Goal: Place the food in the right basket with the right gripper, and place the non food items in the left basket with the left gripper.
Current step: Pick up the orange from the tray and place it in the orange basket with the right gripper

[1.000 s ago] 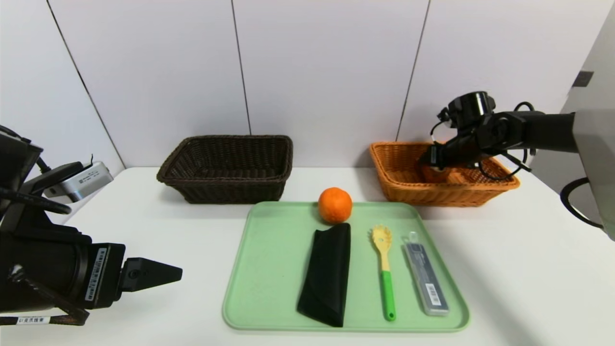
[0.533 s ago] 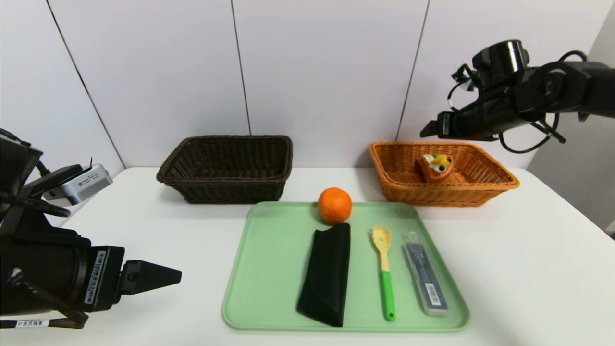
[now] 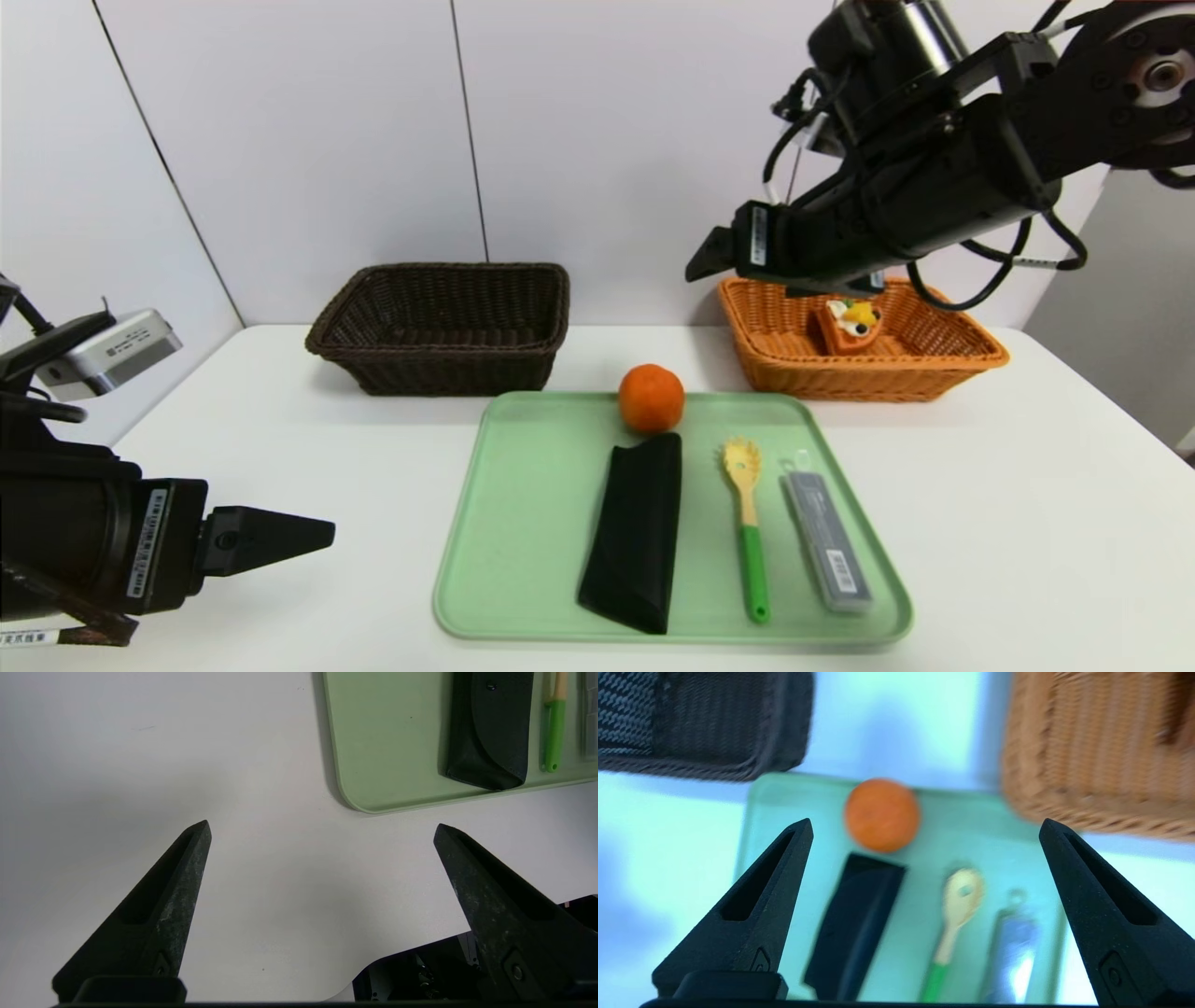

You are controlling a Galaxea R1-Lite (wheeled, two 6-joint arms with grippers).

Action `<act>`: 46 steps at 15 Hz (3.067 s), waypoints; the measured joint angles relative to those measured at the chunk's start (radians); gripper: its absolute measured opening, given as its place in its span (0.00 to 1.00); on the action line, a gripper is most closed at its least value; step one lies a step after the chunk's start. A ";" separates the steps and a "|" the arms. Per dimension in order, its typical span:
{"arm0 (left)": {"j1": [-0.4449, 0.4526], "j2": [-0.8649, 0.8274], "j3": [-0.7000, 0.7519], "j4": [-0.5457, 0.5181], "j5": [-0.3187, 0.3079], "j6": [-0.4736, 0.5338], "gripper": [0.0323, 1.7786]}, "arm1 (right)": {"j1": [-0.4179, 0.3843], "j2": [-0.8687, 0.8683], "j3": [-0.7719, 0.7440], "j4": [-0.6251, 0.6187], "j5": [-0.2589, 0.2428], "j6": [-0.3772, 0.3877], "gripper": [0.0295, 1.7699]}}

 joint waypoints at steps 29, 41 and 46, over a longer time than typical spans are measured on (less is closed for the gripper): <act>0.000 -0.206 0.102 -0.052 -0.003 0.000 0.95 | 0.174 0.330 0.005 -0.095 -0.324 0.141 0.96; 0.000 -0.197 0.107 -0.051 -0.015 0.002 0.95 | 0.145 0.404 0.005 -0.181 -0.303 0.143 0.96; 0.000 -0.193 0.107 -0.050 -0.016 0.003 0.95 | 0.139 0.415 0.005 -0.182 -0.303 0.144 0.82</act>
